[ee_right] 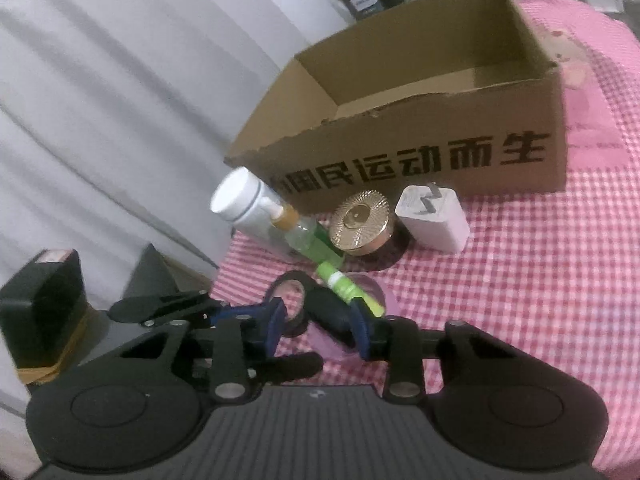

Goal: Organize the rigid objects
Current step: 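Grasp the green lip balm tube in the pink bowl with the right tool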

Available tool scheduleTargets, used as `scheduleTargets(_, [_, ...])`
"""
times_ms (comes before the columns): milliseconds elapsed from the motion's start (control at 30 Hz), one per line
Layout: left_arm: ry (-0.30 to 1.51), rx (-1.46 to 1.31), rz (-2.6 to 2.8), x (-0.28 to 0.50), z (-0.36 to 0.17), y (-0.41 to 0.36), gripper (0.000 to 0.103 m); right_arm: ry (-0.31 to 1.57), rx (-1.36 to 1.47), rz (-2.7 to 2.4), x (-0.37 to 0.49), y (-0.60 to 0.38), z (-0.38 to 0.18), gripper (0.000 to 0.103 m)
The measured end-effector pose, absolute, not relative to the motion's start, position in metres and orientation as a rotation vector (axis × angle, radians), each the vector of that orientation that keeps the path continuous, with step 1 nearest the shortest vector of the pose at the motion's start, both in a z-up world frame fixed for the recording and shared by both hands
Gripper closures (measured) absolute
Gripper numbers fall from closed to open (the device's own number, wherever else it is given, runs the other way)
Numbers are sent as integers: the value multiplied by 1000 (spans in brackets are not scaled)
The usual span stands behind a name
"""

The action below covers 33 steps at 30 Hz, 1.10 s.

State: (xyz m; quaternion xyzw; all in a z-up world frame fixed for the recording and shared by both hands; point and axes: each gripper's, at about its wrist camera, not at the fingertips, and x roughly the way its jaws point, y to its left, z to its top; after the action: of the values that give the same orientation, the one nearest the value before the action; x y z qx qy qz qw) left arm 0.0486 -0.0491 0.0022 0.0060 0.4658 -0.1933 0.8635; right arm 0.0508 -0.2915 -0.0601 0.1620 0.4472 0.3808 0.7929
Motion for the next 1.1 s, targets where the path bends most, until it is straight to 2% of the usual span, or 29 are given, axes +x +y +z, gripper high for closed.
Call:
scheduleTargets(167, [992, -3, -448, 60, -2, -54, 63, 982, 303, 836, 67, -275, -73, 75])
scheduleTargets(700, [999, 22, -483, 60, -7, -59, 64, 1143, 340, 838, 61, -266, -91, 77])
scheduleTargets(1000, [994, 54, -456, 65, -16, -67, 64, 1035, 405, 751, 72, -282, -78, 75])
scheduleTargets(1100, [991, 59, -451, 64, -17, -67, 68, 1038, 439, 736, 73, -286, -83, 74])
